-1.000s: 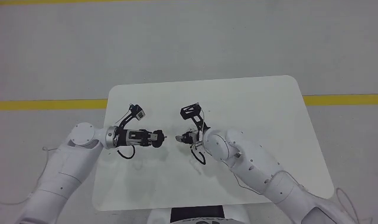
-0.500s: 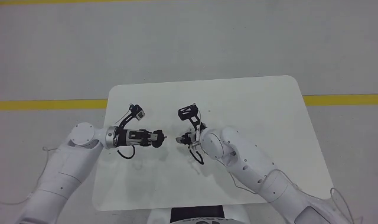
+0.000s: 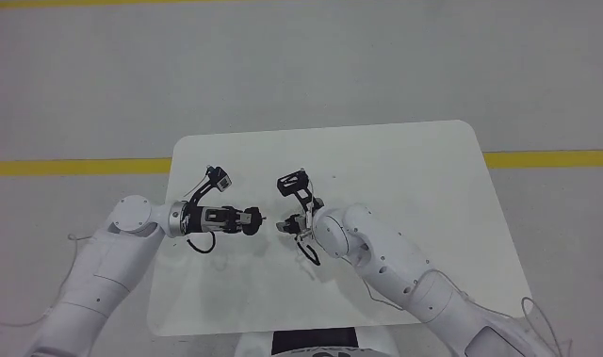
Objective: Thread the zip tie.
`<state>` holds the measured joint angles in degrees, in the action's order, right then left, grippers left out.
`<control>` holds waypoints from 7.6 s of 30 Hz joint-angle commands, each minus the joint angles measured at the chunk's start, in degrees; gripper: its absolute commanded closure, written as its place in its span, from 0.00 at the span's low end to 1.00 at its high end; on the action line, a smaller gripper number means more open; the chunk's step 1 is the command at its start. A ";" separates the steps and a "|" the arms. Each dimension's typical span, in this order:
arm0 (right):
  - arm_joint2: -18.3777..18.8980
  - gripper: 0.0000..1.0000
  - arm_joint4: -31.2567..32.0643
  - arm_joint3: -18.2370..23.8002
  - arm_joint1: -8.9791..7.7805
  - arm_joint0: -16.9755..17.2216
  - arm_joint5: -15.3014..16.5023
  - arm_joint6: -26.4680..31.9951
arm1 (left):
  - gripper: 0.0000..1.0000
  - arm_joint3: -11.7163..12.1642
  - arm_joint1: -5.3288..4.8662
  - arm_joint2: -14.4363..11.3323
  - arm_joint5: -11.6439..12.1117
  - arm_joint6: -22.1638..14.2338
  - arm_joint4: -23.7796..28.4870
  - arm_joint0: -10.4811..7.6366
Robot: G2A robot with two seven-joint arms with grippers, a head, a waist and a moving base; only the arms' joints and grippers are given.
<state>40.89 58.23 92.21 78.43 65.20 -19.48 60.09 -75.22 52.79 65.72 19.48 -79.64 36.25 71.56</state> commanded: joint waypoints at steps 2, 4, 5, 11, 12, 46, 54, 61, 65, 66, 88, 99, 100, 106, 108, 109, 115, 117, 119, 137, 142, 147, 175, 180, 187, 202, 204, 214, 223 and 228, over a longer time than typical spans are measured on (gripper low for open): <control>0.12 0.00 -0.28 0.00 -0.01 0.56 0.96 -1.39 | 1.00 0.00 0.00 0.00 0.00 0.00 0.00 0.00; 0.27 0.00 0.44 0.32 -0.04 0.54 1.26 -1.33 | 1.00 0.00 0.00 0.00 0.00 0.00 0.00 0.00; 0.21 0.00 0.94 0.64 -0.02 0.54 1.25 -0.89 | 1.00 0.00 0.00 0.00 0.00 0.00 0.00 0.00; -0.73 0.50 3.32 1.64 0.38 -0.12 0.30 2.06 | 1.00 0.00 0.00 0.00 0.00 0.00 0.00 0.00; -0.87 0.52 3.52 1.62 0.47 -0.22 0.08 2.38 | 1.00 0.00 0.00 0.00 0.00 0.00 0.00 0.00; 0.52 0.81 10.00 -10.72 6.03 -0.67 0.00 5.52 | 1.00 0.00 0.00 0.00 0.00 0.00 0.00 0.00; 1.32 0.81 12.31 -12.83 7.59 -0.53 0.00 6.27 | 1.00 0.00 0.00 0.00 0.00 0.00 0.00 0.00; 1.77 0.81 13.79 -14.28 8.73 -0.47 0.00 6.92 | 1.00 0.00 0.00 0.00 0.00 0.00 0.00 0.00; 2.01 0.81 14.46 -15.13 9.26 -0.57 0.00 7.22 | 1.00 0.00 0.00 0.00 0.00 0.00 0.00 0.00; 2.08 0.82 14.66 -15.37 9.41 -0.58 0.00 7.31 | 1.00 0.00 0.00 0.00 0.00 0.00 0.00 0.00; 3.65 0.97 18.71 -16.62 11.61 0.23 0.00 8.95 | 1.00 0.00 0.00 0.00 0.00 0.00 0.00 0.00; 3.86 0.93 19.49 -17.07 12.11 0.41 0.34 9.23 | 1.00 0.00 0.00 0.00 0.00 0.00 0.00 0.00; 3.85 0.93 19.53 -17.23 12.18 0.36 0.37 9.20 | 1.00 0.00 0.00 0.00 0.00 0.00 0.00 0.00; 3.93 0.93 19.64 -17.65 12.44 0.25 0.58 9.21 | 1.00 0.00 0.00 0.00 0.00 0.00 0.00 0.00; 3.95 0.93 19.75 -17.77 12.53 0.21 0.64 9.28 | 1.00 0.00 0.00 0.00 0.00 0.00 0.00 0.00; 3.96 0.93 19.82 -17.81 12.56 0.20 0.66 9.30 | 1.00 0.00 0.00 0.00 0.00 0.00 0.00 0.00; 4.02 0.86 20.38 -17.57 12.77 0.34 0.69 9.49 | 1.00 0.00 0.00 0.00 0.00 0.00 0.00 0.00; 4.12 0.81 20.55 -17.47 12.81 0.44 0.81 9.54 | 1.00 0.00 0.00 0.00 0.00 0.00 0.00 0.00; 4.26 0.80 20.68 -17.57 12.83 0.51 0.95 9.59 | 1.00 0.00 0.00 0.00 0.00 0.00 0.00 0.00; 5.20 0.86 21.79 -15.43 13.05 1.74 2.09 9.60 | 1.00 0.00 0.00 0.00 0.00 0.00 0.00 0.00; 5.20 0.85 22.09 -15.37 13.13 2.06 2.80 9.77 | 1.00 0.00 0.00 0.00 0.00 0.00 0.00 0.00; 5.03 0.85 21.54 -16.76 13.44 1.67 3.16 9.57 | 1.00 0.00 0.00 0.00 0.00 0.00 0.00 0.00; 5.46 1.00 22.65 -19.02 14.47 1.02 2.33 10.06 | 1.00 0.00 0.00 0.00 0.00 0.00 0.00 0.00; 5.78 1.00 22.98 -18.17 14.52 1.17 2.37 10.12 | 1.00 0.00 0.00 0.00 0.00 0.00 0.00 0.00; 7.41 1.00 23.40 -13.23 14.02 3.11 3.57 10.36 | 1.00 0.00 0.00 0.00 0.00 0.00 0.00 0.00; 8.50 1.00 24.16 -9.15 13.47 5.73 6.41 7.75 | 1.00 0.00 0.00 0.00 0.00 0.00 0.00 0.00; 8.42 1.00 24.61 -8.83 13.46 5.90 6.36 7.52 | 1.00 0.00 0.00 0.00 0.00 0.00 0.00 0.00; 8.62 1.00 25.11 -9.29 13.52 6.28 6.24 7.59 | 1.00 0.00 0.00 0.00 0.00 0.00 0.00 0.00; 8.47 0.78 23.75 -12.70 14.05 4.51 6.16 7.54 | 1.00 0.00 0.00 0.00 0.00 0.00 0.00 0.00; 8.52 0.77 23.63 -13.04 14.16 4.36 5.93 7.40 | 1.00 0.00 0.00 0.00 0.00 0.00 0.00 0.00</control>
<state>49.37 81.84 79.18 92.59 69.55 -13.51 67.51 -75.22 52.79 65.72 19.48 -79.64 36.25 71.56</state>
